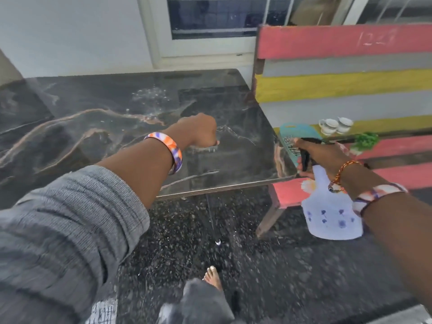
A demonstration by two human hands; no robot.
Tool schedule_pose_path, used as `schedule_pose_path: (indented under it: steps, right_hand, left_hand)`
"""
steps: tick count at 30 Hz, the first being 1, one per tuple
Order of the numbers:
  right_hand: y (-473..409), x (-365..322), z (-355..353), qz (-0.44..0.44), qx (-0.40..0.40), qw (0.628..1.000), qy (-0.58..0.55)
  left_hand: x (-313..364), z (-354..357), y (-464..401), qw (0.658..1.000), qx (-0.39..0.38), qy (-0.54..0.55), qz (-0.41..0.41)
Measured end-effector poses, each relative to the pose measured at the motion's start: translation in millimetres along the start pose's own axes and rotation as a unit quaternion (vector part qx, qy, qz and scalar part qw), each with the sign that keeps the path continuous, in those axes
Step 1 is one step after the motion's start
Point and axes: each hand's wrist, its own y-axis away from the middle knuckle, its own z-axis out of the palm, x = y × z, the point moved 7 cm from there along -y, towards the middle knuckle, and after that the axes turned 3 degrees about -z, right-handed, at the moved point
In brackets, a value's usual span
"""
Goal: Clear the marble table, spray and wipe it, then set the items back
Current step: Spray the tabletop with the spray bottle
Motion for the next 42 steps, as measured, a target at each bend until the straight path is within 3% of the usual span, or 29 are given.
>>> schedule_pose_path:
  steps: [5,10,14,18,22,26,32,38,42]
  right_hand:
    - [-42,11,-27,0.018,-0.008,0.998,-0.062]
    - [-112,1,-64,-0.055,0.093,0.988,-0.112]
    - [-163,-10,-81,-0.1,0.123,0.978,-0.132]
    - [-213,3,-104,-0.105,0.164,0.976,-0.091]
    - [-252,20,-115,-0.094,0.191,0.974,-0.082]
    - [-289,45,-110,-0.081,0.131,0.985,-0.081]
    - [-324,80,-91,-0.089,-0.024,0.996,0.014]
    - [-336,114,-80,-0.099,-0.149,0.982,0.062]
    - [-335,123,-83,-0.124,-0.18,0.973,0.077]
  left_hand:
    - [50,-5,-40,0.999,0.024,0.04,0.026]
    - [91,-8,-100,0.995,0.043,0.076,0.048]
    - [120,-13,-157,0.992,0.048,0.091,0.071]
    - [156,-18,-209,0.987,0.029,0.109,0.114]
    - [199,-1,-250,0.983,-0.048,0.068,0.161]
    - [241,37,-280,0.971,-0.145,-0.013,0.188]
    - [263,93,-317,0.96,-0.245,-0.032,0.131]
    - [271,134,-363,0.981,-0.166,-0.055,0.079]
    - [270,174,-375,0.959,-0.19,-0.204,0.056]
